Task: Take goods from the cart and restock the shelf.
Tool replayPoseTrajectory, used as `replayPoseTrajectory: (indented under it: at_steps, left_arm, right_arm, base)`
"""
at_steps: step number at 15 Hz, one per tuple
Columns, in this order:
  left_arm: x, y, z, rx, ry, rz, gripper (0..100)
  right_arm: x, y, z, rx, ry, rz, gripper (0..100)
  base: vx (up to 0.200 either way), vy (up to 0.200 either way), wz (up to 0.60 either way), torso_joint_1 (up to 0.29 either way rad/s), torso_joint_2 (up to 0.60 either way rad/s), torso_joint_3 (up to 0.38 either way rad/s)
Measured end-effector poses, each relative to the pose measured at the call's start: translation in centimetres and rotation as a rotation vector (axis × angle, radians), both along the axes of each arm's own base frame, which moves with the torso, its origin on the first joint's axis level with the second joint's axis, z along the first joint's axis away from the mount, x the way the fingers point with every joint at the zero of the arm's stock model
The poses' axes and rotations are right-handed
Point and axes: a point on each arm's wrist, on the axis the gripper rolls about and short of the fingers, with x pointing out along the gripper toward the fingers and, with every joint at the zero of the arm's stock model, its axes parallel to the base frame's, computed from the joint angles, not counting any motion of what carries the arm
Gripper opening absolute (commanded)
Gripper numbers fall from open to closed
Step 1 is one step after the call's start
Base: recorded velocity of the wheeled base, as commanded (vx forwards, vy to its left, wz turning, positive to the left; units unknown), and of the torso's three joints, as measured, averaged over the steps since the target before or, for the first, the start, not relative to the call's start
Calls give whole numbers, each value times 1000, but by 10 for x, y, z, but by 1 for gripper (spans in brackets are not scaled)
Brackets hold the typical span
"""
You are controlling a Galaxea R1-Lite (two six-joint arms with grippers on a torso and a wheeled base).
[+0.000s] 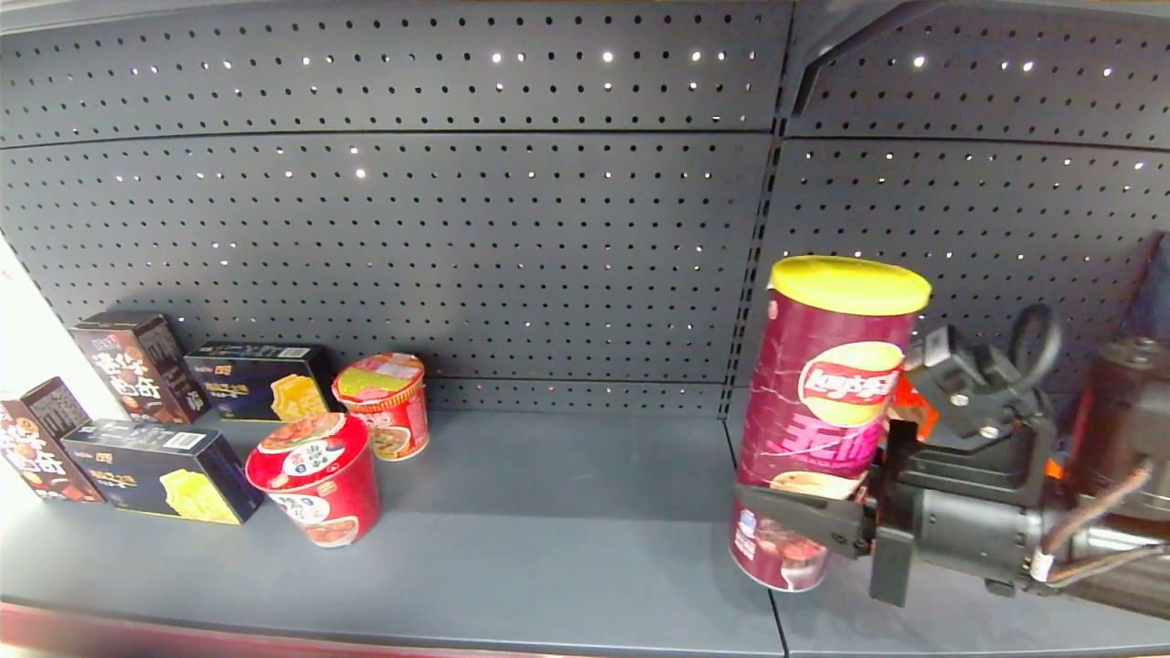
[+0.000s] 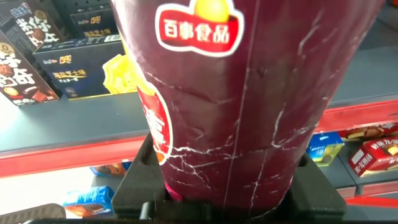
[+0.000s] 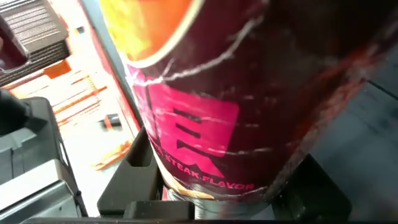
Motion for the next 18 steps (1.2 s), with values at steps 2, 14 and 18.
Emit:
replayPoseTrajectory:
  at_steps: [2,14,18]
  left_arm:
    - [0,0,0,-1,0,2,0]
    - [2,-1,6,-5,1,-56,0]
    - [1,-1,8,-6,-7,-54,0]
  right_arm:
    - [-24,-19,2,18,-20,-35,0]
    - [-97,-63,1,37,-74,-112,0]
    - [-89,-49,-7,-1,-17,-23,0]
  base:
    - [0,0,0,0,0,0]
    - [0,0,0,0,0,0]
    - [0,0,0,0,0,0]
